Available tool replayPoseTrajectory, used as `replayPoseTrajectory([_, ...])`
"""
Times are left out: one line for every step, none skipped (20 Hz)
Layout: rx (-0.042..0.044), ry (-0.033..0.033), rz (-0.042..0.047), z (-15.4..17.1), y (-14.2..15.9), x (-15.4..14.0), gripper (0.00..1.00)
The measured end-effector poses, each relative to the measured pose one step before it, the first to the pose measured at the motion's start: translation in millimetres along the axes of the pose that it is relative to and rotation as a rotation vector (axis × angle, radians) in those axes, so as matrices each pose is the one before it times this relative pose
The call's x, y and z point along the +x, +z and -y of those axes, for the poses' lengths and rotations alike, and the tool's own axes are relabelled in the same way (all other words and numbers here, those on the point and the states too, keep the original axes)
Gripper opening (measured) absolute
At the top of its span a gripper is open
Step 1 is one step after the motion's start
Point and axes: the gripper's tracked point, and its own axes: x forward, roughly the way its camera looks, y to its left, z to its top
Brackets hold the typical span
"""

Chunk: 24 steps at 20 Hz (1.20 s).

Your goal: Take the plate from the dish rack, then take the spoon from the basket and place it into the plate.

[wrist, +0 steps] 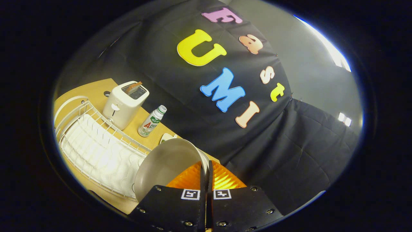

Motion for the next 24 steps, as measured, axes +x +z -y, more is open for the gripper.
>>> replayPoseTrajectory([0.01873,0.01394,0.00312,4.08,-6.02,-8.26,0.01])
replayPoseTrajectory([0.02152,0.01365,0.00316,4.98,-7.31,-8.83,0.01])
replayPoseTrajectory([0.01929,0.01234,0.00107,4.79,-7.26,-9.41,0.01])
replayPoseTrajectory([0.01873,0.0169,-0.00165,2.7,-8.48,-7.32,0.01])
replayPoseTrajectory([0.01844,0.02083,-0.00607,1.11,-8.64,-7.8,0.01])
replayPoseTrajectory([0.01668,0.02062,-0.00639,1.23,-9.25,-7.19,0.01])
replayPoseTrajectory([0.01541,0.01419,-0.00626,1.32,-8.52,-8.01,0.01])
replayPoseTrajectory([0.01667,0.01607,-0.00466,1.43,-8.19,-7.26,0.01])
replayPoseTrajectory([0.01666,0.01753,-0.00445,0.06,-8.54,-5.96,0.01])
replayPoseTrajectory([0.01372,0.01914,-0.0062,-0.69,-10.37,-4.39,0.01])
replayPoseTrajectory([0.01346,0.02009,-0.00888,-1.59,-10.03,-3.16,0.01])
replayPoseTrajectory([0.01887,0.01783,-0.01214,-0.81,-11.25,-2.0,0.01])
replayPoseTrajectory([0.02514,0.01895,-0.01419,-2.1,-10.68,-1.18,0.01])
replayPoseTrajectory([0.03464,0.02241,-0.01062,-3.23,-10.73,0.4,0.01])
replayPoseTrajectory([0.03848,0.02343,-0.02041,-3.4,-11.53,1.27,0.01])
replayPoseTrajectory([0.03995,0.02564,-0.0295,-3.7,-14.93,3.06,0.01])
replayPoseTrajectory([0.02834,0.01616,-0.02004,-1.99,-10.28,3.92,0.01])
replayPoseTrajectory([0.02705,0.01679,-0.02343,-1.03,-10.65,3.16,0.01])
replayPoseTrajectory([0.02717,0.02004,-0.01591,-1.78,-8.53,4.07,0.01])
replayPoseTrajectory([0.02323,0.01924,-0.01826,-0.78,-10.17,3.69,0.01])
replayPoseTrajectory([0.01966,0.01297,-0.01227,0.06,-7.18,3.68,0.01])
replayPoseTrajectory([0.02067,0.01224,-0.01847,-0.01,-9.09,4.76,0.01])
replayPoseTrajectory([0.01927,0.00887,-0.02033,0.57,-9.45,4.54,0.01])
replayPoseTrajectory([0.01406,0.0045,-0.01452,0.14,-6.21,3.33,0.01])
